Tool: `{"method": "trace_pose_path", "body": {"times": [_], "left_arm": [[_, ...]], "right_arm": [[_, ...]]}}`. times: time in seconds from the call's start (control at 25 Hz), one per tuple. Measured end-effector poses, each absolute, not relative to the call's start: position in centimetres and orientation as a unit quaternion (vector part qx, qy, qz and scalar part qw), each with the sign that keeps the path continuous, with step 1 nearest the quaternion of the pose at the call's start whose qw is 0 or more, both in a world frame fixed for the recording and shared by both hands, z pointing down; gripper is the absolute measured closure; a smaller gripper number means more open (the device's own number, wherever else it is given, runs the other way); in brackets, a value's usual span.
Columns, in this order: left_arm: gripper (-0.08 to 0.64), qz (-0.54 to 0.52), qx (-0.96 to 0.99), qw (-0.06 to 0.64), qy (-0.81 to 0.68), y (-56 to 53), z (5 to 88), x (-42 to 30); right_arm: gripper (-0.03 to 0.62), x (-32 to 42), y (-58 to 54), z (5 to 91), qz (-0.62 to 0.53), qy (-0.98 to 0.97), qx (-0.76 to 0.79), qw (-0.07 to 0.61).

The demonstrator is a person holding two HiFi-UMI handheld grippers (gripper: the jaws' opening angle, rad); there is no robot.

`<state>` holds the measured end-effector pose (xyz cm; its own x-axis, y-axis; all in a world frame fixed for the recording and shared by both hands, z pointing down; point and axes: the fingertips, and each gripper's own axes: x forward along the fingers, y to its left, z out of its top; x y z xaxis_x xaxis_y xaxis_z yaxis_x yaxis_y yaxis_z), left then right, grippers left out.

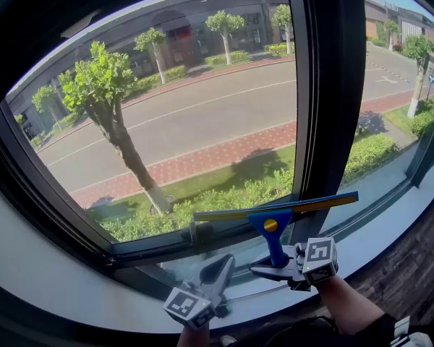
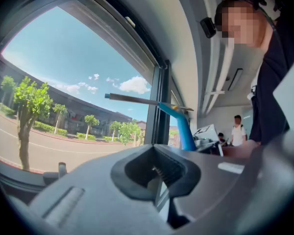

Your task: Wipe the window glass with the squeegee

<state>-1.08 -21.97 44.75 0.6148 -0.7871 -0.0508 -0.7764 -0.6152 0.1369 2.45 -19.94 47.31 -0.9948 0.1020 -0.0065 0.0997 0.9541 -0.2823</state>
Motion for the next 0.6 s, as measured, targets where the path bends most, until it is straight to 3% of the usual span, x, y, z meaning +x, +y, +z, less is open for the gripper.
{"method": "trace_pose_path", "body": {"times": [0.6], "left_arm": [[0.558,-0.046,0.897,0.049,-0.437,-22.21,45.04,-0.97]], "right_arm": [[0.588,2.4,-20.65,47.43,0.151,-0.986,-0.068,-0.001]]}}
